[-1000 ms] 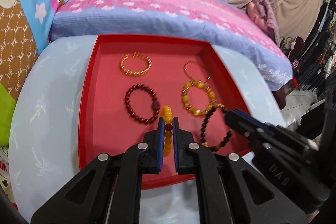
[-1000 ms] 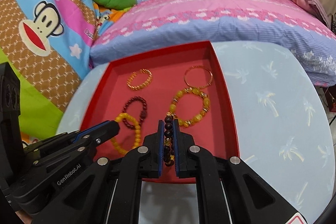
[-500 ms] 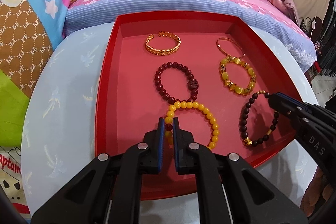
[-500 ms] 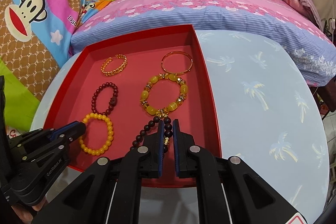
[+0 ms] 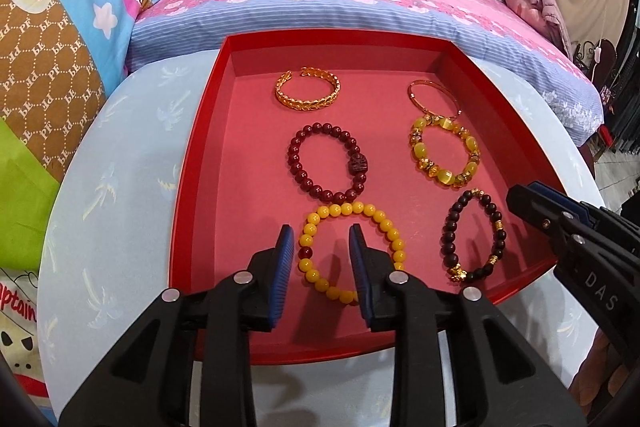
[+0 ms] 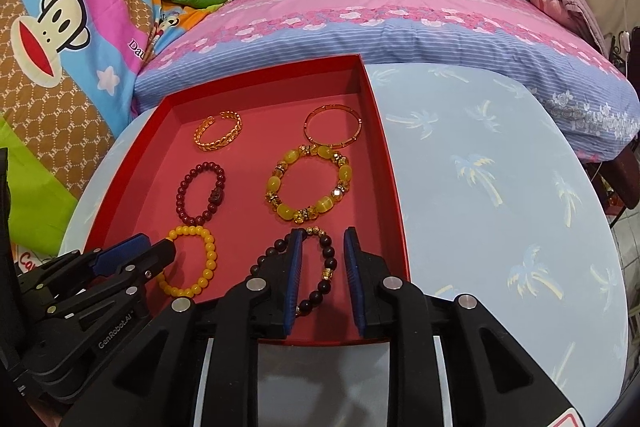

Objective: Organize jewelry
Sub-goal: 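Carry both held bracelets over the red tray and open both tools to release them, then withdraw both open tools from the tray toward the remaining earrings and garnet strand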

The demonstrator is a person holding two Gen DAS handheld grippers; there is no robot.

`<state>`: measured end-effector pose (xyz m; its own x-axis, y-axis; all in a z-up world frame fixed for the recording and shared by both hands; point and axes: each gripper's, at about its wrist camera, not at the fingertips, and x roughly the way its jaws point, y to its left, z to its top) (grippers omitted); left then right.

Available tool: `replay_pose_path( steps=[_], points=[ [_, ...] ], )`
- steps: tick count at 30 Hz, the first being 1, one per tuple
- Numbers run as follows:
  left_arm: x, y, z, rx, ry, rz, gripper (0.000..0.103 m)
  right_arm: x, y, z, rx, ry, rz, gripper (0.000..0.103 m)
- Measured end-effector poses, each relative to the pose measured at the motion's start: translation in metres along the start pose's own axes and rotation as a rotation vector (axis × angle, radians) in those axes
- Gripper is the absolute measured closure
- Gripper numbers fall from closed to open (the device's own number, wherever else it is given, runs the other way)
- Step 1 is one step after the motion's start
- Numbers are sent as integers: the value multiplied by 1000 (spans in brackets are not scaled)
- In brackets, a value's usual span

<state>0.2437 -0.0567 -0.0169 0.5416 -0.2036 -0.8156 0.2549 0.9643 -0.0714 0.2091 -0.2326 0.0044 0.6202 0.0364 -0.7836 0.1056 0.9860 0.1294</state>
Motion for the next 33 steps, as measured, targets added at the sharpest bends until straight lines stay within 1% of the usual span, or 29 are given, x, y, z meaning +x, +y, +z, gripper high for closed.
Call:
replay_pose_path(
  steps=[11, 13, 17, 22, 26, 33],
  points=[
    [-13, -1, -4, -5, -14, 12, 76, -13, 2, -5, 0, -13, 8, 81],
    [-18, -2, -4, -4, -19, 14, 75, -20, 4, -6, -5, -24, 7, 81],
    [-31, -5, -7, 3, -35, 24, 71, -36, 6, -9, -23, -47, 2, 81],
    [-51, -7, -15, 0, -53, 13, 71, -60, 10, -18, -41, -68, 8, 81],
    [-68, -6, -27, 0, -61, 12, 71, -78, 11, -31, -43, -69, 18, 81],
    [-88, -1, -58, -1, -51, 25, 70, -102, 8, -71, -60, -32, 28, 81]
  ],
)
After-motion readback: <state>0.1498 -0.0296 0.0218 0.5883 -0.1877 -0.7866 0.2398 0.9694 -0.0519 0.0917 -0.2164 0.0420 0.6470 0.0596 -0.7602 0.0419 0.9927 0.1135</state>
